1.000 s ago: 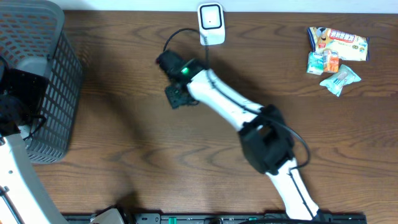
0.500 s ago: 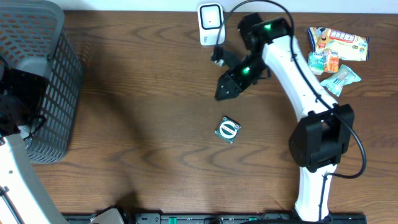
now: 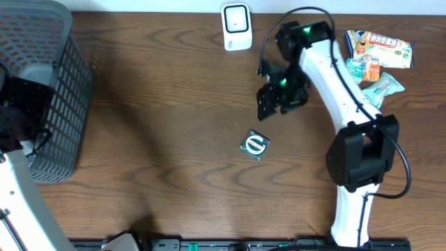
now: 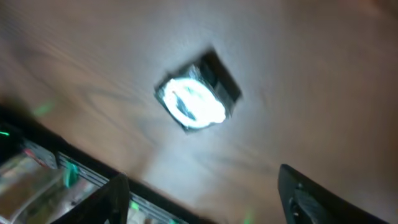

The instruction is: Scan the item barcode

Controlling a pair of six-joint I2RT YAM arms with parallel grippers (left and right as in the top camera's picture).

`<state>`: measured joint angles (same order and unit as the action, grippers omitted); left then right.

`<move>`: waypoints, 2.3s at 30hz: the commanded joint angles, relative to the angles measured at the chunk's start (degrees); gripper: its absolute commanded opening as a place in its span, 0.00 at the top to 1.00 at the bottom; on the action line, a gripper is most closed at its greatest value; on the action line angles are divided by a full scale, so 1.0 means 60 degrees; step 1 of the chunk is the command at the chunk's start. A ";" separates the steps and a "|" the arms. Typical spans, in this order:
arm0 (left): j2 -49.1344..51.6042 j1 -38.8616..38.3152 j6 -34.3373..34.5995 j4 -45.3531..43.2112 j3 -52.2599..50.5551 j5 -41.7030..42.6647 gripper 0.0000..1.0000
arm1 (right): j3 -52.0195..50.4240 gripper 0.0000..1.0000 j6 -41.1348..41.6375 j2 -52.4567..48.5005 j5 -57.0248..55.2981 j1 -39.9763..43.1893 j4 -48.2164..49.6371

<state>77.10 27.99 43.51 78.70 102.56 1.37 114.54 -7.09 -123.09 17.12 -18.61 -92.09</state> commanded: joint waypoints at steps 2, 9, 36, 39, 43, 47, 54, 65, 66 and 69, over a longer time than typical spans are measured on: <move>0.0004 0.0036 0.0018 0.0025 0.0025 -0.0051 0.02 | -0.0419 0.16 0.1209 -0.0044 -0.2973 -0.1228 0.0029; 0.0004 0.0036 0.0015 0.0025 0.0025 -0.0051 0.02 | -0.1774 0.11 0.2036 -0.0044 -0.4444 -0.2543 0.0925; 0.0004 0.0036 0.0015 0.0025 0.0025 -0.0051 0.02 | -0.3038 0.99 0.6819 -0.0051 -0.2186 -0.3289 0.4386; 0.0004 0.0036 0.0015 0.0025 0.0025 -0.0051 0.02 | -0.3705 0.99 0.6830 -0.0051 -0.2492 -0.3279 0.4462; 0.0004 0.0036 0.0018 0.0025 0.0025 -0.0051 0.03 | -0.4251 0.99 0.7264 -0.0051 -0.3202 -0.3104 0.4244; 0.0004 0.0036 0.0015 0.0025 0.0025 -0.0051 0.02 | -0.4116 0.99 0.7322 0.0025 -0.3701 -0.2827 0.3187; 0.0004 0.0036 0.0015 0.0025 0.0025 -0.0051 0.02 | -0.3242 0.99 0.7329 0.0444 -0.6255 -0.2069 0.1424; 0.0004 0.0036 0.0015 0.0025 0.0025 -0.0051 0.02 | -0.2699 0.99 0.3009 0.0699 -0.1315 -0.0219 0.0718; 0.0004 0.0036 0.0015 0.0025 0.0025 -0.0051 0.02 | -0.2779 0.99 0.2983 0.0699 -0.1082 -0.0244 0.0605; 0.0004 0.0036 0.0015 0.0025 0.0025 -0.0051 0.02 | -0.3249 0.99 0.2987 0.0699 -0.0965 -0.0576 0.0688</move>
<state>77.10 27.99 43.51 78.70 102.56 1.39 97.80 17.10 -119.92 3.38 -19.66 -88.31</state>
